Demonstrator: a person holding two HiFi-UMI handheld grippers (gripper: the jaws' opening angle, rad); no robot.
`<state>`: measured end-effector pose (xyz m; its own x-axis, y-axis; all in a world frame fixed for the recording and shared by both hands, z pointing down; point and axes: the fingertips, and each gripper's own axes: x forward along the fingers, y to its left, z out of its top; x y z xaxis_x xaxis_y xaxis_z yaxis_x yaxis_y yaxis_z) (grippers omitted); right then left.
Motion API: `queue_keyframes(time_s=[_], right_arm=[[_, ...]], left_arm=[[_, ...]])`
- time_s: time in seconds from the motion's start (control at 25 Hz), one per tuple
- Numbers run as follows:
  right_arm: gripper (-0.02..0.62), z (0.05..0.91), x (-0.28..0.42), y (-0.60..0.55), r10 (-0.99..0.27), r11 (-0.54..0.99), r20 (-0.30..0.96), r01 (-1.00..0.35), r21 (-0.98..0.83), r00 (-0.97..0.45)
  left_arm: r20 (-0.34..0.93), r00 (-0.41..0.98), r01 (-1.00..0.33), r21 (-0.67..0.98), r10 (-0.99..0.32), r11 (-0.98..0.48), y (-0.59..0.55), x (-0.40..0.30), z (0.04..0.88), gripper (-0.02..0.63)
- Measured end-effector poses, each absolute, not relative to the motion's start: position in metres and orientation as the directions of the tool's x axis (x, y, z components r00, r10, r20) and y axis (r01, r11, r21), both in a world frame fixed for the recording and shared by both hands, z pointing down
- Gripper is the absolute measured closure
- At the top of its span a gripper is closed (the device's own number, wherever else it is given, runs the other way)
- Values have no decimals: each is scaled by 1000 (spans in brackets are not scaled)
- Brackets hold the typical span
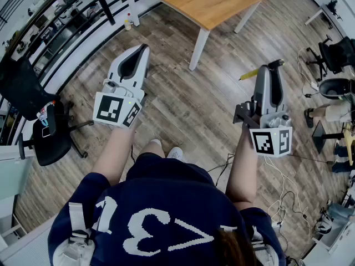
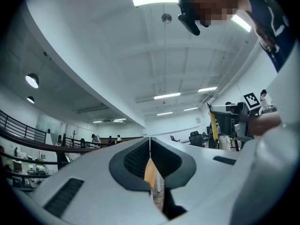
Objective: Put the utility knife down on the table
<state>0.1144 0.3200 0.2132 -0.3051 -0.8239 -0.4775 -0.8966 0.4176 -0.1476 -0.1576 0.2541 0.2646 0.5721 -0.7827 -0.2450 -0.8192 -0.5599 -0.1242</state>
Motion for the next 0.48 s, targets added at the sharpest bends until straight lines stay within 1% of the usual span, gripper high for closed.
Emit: queue_keyframes(time_s=[0.48], right_arm=[[466,210,117,349,-822,422,-474,-896,-137,-315]], left_arm=[[-251,577,-816,-125,-778,-565,284,-150,259,588]])
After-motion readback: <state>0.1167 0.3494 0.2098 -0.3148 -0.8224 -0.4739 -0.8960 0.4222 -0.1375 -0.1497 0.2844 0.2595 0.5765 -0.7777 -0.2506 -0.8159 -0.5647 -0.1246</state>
